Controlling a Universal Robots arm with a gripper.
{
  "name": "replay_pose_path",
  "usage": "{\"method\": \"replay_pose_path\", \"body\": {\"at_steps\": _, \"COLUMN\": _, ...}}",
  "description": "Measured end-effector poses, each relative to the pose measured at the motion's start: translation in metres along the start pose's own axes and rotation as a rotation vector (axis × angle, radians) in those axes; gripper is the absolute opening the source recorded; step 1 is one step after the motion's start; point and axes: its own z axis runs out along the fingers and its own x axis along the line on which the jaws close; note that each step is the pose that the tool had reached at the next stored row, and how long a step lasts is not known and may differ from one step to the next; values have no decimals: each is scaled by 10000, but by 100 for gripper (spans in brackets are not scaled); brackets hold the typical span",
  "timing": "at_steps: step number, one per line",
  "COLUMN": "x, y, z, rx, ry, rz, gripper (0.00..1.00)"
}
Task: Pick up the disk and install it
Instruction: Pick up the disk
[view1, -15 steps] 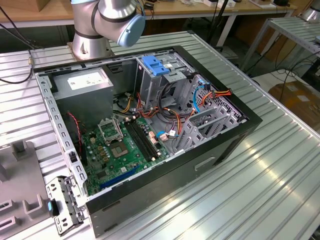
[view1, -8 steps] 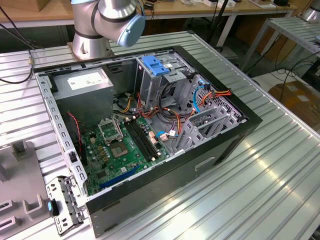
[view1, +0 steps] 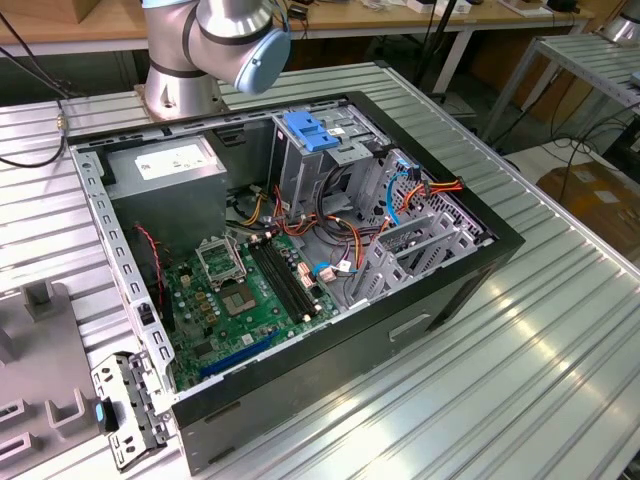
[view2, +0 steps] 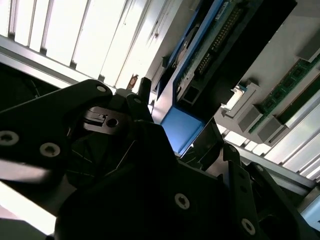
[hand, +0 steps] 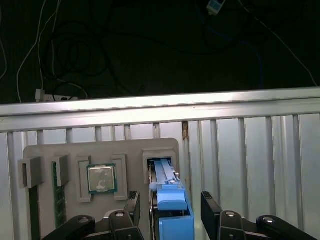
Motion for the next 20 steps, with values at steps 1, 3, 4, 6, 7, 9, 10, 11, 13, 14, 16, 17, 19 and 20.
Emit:
{"method": "replay_pose_path", "body": {"at_steps": 1, "x": 0, "y": 0, "z": 0, "rx": 0, "ry": 0, "rz": 5, "gripper": 60}}
{"method": "replay_pose_path", "body": {"at_steps": 3, "x": 0, "y": 0, "z": 0, "rx": -1, "ry": 1, "rz": 6, "gripper": 60}}
{"method": "replay_pose_path", "body": {"at_steps": 4, "x": 0, "y": 0, "z": 0, "rx": -1, "ry": 0, "rz": 6, "gripper": 59}}
{"method": "replay_pose_path", "body": {"at_steps": 6, "x": 1, "y": -1, "z": 0, "rx": -1, "ry": 0, "rz": 7, "gripper": 45}}
{"method": "replay_pose_path", "body": {"at_steps": 7, "x": 2, "y": -1, "z": 1, "rx": -1, "ry": 0, "rz": 7, "gripper": 45}}
{"method": "replay_pose_path", "body": {"at_steps": 9, "x": 14, "y": -1, "z": 3, "rx": -1, "ry": 0, "rz": 5, "gripper": 45}}
{"method": "replay_pose_path", "body": {"at_steps": 10, "x": 20, "y": -2, "z": 2, "rx": -1, "ry": 1, "rz": 7, "gripper": 45}}
{"method": "replay_pose_path", "body": {"at_steps": 11, "x": 22, "y": -2, "z": 2, "rx": 0, "ry": 0, "rz": 8, "gripper": 45}}
{"method": "replay_pose_path", "body": {"at_steps": 13, "x": 23, "y": -2, "z": 2, "rx": -1, "ry": 0, "rz": 7, "gripper": 45}}
{"method": "replay_pose_path", "body": {"at_steps": 14, "x": 24, "y": -2, "z": 3, "rx": 0, "ry": 0, "rz": 7, "gripper": 45}}
{"method": "replay_pose_path", "body": {"at_steps": 16, "x": 25, "y": -2, "z": 3, "rx": -1, "ry": 0, "rz": 7, "gripper": 45}}
{"method": "replay_pose_path", "body": {"at_steps": 17, "x": 26, "y": -2, "z": 3, "rx": -1, "ry": 1, "rz": 7, "gripper": 45}}
{"method": "replay_pose_path", "body": {"at_steps": 19, "x": 26, "y": -2, "z": 3, "rx": -1, "ry": 1, "rz": 7, "gripper": 45}}
{"method": "replay_pose_path", "body": {"at_steps": 20, "x": 26, "y": -2, "z": 4, "rx": 0, "ry": 0, "rz": 7, "gripper": 45}}
